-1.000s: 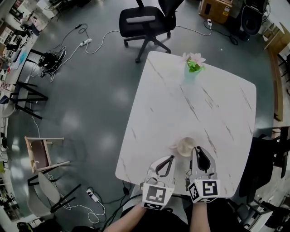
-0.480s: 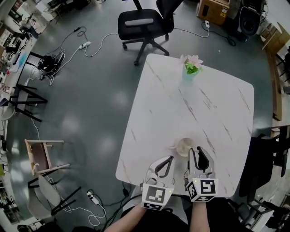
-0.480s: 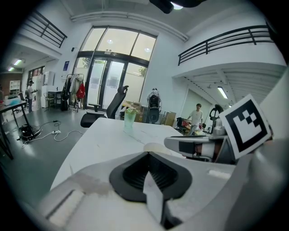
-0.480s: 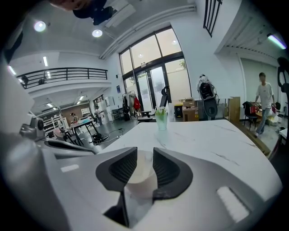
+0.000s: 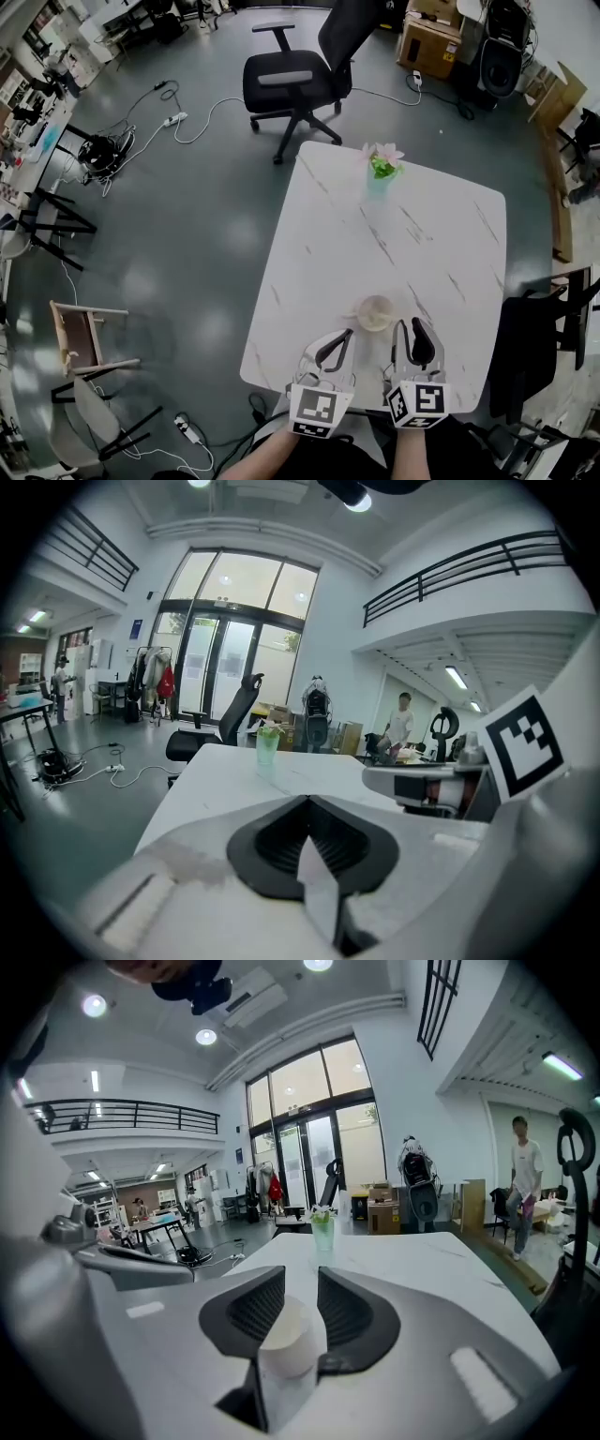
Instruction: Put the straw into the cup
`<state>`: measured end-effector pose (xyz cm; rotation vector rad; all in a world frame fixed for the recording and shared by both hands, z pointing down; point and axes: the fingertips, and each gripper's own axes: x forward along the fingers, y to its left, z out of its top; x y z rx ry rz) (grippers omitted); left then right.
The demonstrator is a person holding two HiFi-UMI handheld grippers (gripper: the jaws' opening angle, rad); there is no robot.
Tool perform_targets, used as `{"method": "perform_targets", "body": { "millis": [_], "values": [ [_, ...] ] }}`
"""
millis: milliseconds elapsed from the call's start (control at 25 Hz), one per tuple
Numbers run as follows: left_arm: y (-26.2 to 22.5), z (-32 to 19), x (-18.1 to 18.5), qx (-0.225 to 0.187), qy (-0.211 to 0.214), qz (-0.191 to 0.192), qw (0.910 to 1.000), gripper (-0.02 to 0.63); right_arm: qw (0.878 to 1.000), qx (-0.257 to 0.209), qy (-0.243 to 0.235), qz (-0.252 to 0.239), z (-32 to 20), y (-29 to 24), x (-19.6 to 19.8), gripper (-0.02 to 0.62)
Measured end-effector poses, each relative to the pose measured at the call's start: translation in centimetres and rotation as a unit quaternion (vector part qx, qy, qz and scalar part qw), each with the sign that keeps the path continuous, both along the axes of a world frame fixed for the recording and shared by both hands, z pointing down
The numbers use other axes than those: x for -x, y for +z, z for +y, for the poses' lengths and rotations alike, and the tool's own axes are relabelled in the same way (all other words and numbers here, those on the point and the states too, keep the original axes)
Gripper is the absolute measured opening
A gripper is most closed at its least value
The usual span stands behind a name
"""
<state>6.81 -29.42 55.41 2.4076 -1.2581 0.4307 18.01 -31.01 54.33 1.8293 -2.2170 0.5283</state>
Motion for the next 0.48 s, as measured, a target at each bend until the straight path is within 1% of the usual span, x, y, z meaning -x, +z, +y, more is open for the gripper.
{"method": "perform_targets", "body": {
  "millis": [120,320,440,480],
  "values": [
    [-1.5,0.1,-0.1,-0.015,0.004,0.004,0.9999,0.002,1.0,-0.006,0.012,-0.005,1.0,-1.1,-0.5,0.11],
    [-3.9,0.3,-0.6,-0.043,0.012,0.01,0.999,0.002,0.999,-0.03,0.021,-0.008,2.6,-3.4,-0.6,0.077],
    [-5.4,0.4,-0.6,-0.061,0.013,0.012,0.998,0.002,0.998,-0.055,0.025,-0.006,3.1,-5.2,-0.4,0.002],
    [-5.9,0.4,-0.5,-0.067,0.013,0.013,0.9976,0.002,0.998,-0.063,0.025,-0.007,3.1,-5.9,-0.3,0.002]
  ]
}}
